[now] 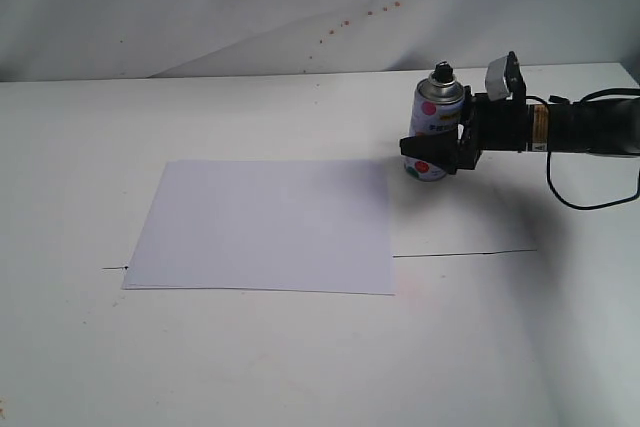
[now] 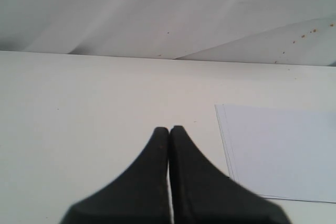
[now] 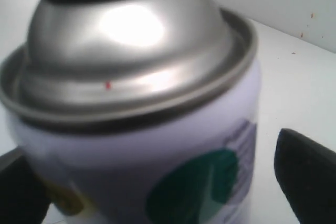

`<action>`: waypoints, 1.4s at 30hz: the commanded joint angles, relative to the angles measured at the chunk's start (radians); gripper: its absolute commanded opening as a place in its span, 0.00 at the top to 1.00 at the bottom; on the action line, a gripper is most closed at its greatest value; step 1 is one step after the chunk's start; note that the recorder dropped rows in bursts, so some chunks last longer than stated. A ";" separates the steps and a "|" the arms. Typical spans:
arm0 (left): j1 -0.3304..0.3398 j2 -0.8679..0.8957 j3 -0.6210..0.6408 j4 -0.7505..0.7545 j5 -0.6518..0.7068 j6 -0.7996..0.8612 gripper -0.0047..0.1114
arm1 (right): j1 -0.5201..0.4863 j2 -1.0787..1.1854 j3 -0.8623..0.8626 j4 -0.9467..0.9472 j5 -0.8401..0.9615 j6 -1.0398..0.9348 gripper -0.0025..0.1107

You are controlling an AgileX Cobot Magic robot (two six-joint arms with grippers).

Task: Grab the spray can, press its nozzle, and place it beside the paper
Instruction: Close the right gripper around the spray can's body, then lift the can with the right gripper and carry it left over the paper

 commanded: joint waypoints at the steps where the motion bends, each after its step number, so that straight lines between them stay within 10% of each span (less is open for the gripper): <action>1: -0.003 -0.004 0.005 0.000 -0.011 0.000 0.96 | 0.001 -0.002 -0.007 0.005 -0.008 0.007 0.16; 13: -0.003 -0.004 0.005 0.000 -0.011 0.000 0.96 | 0.001 -0.002 -0.007 -0.039 -0.008 0.007 0.98; 42: -0.003 -0.004 0.005 0.000 -0.011 0.000 0.96 | 0.139 -0.374 -0.003 -0.172 0.125 0.304 0.98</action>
